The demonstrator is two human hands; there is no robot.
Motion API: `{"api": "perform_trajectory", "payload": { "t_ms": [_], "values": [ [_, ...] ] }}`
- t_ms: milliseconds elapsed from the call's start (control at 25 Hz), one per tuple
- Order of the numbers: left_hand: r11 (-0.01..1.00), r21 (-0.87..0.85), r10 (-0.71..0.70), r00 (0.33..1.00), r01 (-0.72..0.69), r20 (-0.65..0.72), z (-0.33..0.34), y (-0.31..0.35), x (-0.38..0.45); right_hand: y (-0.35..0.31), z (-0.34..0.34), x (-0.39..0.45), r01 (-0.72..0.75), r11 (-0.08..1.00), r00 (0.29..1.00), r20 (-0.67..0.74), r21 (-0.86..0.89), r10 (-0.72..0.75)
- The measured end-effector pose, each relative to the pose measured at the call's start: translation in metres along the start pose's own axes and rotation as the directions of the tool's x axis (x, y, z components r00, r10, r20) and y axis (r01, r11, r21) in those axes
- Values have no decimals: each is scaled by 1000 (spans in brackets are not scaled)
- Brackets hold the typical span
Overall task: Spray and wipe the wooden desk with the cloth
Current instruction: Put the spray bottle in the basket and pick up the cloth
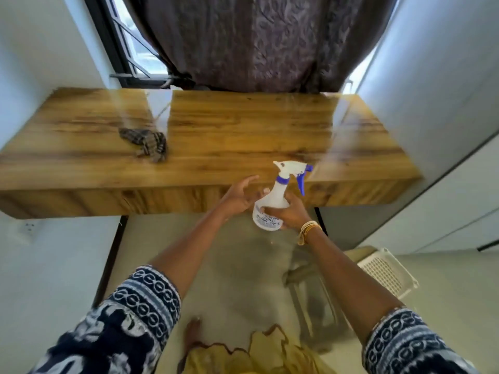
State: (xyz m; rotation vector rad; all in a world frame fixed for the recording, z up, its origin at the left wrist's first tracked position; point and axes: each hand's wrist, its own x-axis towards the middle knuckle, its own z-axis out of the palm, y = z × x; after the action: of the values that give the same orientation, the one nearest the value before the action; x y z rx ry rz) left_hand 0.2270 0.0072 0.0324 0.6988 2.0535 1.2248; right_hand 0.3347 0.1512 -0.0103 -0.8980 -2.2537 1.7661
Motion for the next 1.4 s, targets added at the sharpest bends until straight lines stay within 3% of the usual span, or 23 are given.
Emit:
{"api": "perform_trajectory", "payload": {
  "t_ms": [160,240,520,720,960,1080,1160,1400],
  "values": [
    [985,-63,-157,987,158,24,98,-10,-13,59,-66,-30,-106,988,992,-57,113,113],
    [975,-64,-206,972,214,112,138,-10,-13,83,-90,-42,-168,971,979,-86,170,184],
    [977,-7,-198,922,213,333,258,-40,42,177,-146,-40,-225,937,909,-288,268,301],
    [976,84,-219,888,202,404,326,-66,80,244,-195,-23,-287,903,816,-412,321,406],
    [960,219,-248,892,175,378,386,-86,116,329,-263,-10,-317,923,762,-520,218,385],
    [909,414,-173,952,56,252,392,-109,129,367,-287,-1,-386,903,703,-574,186,419],
    [830,554,-184,968,60,170,388,-129,130,388,-295,5,-425,892,672,-608,151,423],
    [807,581,-200,975,107,99,378,-163,133,425,-296,31,-439,892,647,-652,106,395]
  ]
}}
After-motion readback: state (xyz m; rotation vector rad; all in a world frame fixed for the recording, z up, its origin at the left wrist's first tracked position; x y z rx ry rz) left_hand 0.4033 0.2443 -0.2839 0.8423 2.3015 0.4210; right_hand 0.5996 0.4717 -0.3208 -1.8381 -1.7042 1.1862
